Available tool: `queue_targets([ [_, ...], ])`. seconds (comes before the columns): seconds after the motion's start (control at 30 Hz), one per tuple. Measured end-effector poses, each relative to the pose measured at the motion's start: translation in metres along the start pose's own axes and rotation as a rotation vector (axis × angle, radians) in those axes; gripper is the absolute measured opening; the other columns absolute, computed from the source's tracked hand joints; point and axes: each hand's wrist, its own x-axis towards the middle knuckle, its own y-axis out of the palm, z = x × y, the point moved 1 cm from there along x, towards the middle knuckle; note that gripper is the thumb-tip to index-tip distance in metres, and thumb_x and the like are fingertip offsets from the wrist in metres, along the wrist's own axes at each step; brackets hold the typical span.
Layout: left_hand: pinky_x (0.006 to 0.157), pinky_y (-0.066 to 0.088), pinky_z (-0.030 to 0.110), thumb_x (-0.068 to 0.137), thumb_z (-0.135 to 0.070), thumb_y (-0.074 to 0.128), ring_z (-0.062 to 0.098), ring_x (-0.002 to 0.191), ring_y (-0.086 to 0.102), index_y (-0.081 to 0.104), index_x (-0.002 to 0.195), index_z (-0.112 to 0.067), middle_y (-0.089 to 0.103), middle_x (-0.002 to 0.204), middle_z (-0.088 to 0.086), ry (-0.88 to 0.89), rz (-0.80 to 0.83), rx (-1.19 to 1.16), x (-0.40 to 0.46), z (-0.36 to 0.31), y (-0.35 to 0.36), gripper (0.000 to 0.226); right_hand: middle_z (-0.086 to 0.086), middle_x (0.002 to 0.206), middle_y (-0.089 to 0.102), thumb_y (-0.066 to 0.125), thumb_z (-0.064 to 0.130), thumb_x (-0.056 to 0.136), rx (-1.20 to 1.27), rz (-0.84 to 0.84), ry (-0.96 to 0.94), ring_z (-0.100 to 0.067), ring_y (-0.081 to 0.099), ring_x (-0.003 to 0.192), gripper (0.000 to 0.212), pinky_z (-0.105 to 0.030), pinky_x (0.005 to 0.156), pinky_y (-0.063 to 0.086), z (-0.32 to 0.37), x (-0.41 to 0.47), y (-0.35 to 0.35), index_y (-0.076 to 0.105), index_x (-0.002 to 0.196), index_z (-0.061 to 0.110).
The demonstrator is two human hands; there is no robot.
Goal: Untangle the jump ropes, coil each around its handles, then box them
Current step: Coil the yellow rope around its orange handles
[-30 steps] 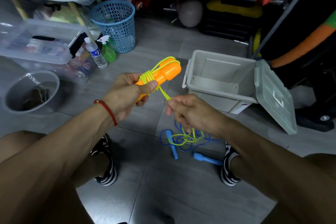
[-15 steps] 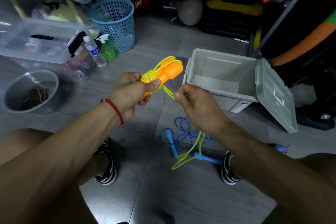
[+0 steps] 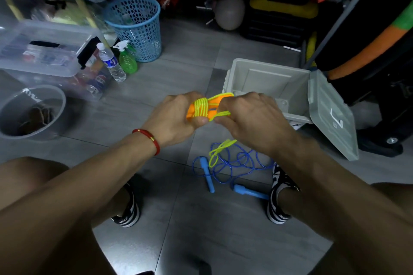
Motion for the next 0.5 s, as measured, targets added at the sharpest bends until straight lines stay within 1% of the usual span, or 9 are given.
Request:
queue_targets([
  [0.07, 0.078, 0.055, 0.043, 0.074, -0.058, 0.059, 0.025, 0.088, 0.064, 0.052, 0.114, -0.04, 0.064, 0.087, -0.009, 0.078, 0.056, 0.022, -0.002, -0.005, 0.001, 0.045, 0.002, 0.083, 0.066, 0.055, 0.055, 0.094, 0.021, -0.059, 0.02, -0.031, 0.065, 0.091, 0.03, -0.037, 0.073, 0.042, -0.009, 0.001, -0.006, 0.062, 0.107, 0.028],
  [0.13, 0.076, 0.055, 0.042, 0.074, -0.061, 0.058, 0.023, 0.082, 0.063, 0.051, 0.113, -0.042, 0.061, 0.082, -0.012, 0.152, 0.068, 0.045, -0.003, -0.01, 0.001, 0.044, 0.005, 0.077, 0.061, 0.061, 0.058, 0.089, 0.092, -0.081, 0.053, -0.028, 0.064, 0.089, 0.031, -0.033, 0.07, 0.038, -0.016, 0.002, -0.008, 0.064, 0.103, 0.03],
  [0.2, 0.074, 0.055, 0.039, 0.075, -0.068, 0.056, 0.018, 0.077, 0.062, 0.054, 0.11, -0.042, 0.062, 0.079, -0.013, 0.194, 0.085, 0.039, -0.006, -0.012, 0.001, 0.043, 0.006, 0.081, 0.066, 0.065, 0.059, 0.085, 0.144, -0.06, 0.062, -0.024, 0.064, 0.09, 0.031, -0.031, 0.07, 0.038, -0.021, 0.002, -0.005, 0.067, 0.1, 0.032],
  [0.27, 0.07, 0.054, 0.036, 0.074, -0.079, 0.053, 0.01, 0.074, 0.062, 0.058, 0.104, -0.042, 0.064, 0.077, -0.014, 0.205, 0.093, 0.0, -0.01, -0.015, 0.0, 0.048, 0.009, 0.083, 0.068, 0.07, 0.058, 0.081, 0.207, -0.011, 0.098, -0.017, 0.061, 0.089, 0.028, -0.03, 0.07, 0.038, -0.022, 0.001, -0.004, 0.069, 0.094, 0.033],
  [0.33, 0.071, 0.054, 0.036, 0.072, -0.083, 0.05, 0.009, 0.075, 0.061, 0.06, 0.102, -0.044, 0.065, 0.078, -0.014, 0.2, 0.102, 0.004, -0.011, -0.015, 0.0, 0.051, 0.013, 0.077, 0.064, 0.074, 0.059, 0.077, 0.25, 0.019, 0.12, -0.013, 0.057, 0.086, 0.027, -0.029, 0.069, 0.038, -0.023, 0.002, -0.005, 0.068, 0.085, 0.034],
  [0.43, 0.072, 0.053, 0.037, 0.075, -0.076, 0.056, 0.012, 0.076, 0.06, 0.061, 0.107, -0.044, 0.063, 0.079, -0.014, 0.211, 0.153, 0.056, -0.014, -0.017, -0.001, 0.046, 0.014, 0.076, 0.065, 0.081, 0.058, 0.07, 0.307, 0.05, 0.073, -0.008, 0.059, 0.08, 0.033, -0.031, 0.069, 0.047, -0.027, 0.003, -0.005, 0.067, 0.081, 0.03],
  [0.5, 0.068, 0.05, 0.032, 0.079, -0.065, 0.066, 0.008, 0.07, 0.057, 0.061, 0.105, -0.041, 0.06, 0.072, -0.015, 0.242, 0.181, 0.048, -0.019, -0.021, -0.002, 0.035, 0.013, 0.077, 0.069, 0.085, 0.051, 0.069, 0.421, 0.08, 0.008, -0.004, 0.062, 0.078, 0.028, -0.028, 0.071, 0.05, -0.033, 0.003, -0.007, 0.071, 0.08, 0.029],
])
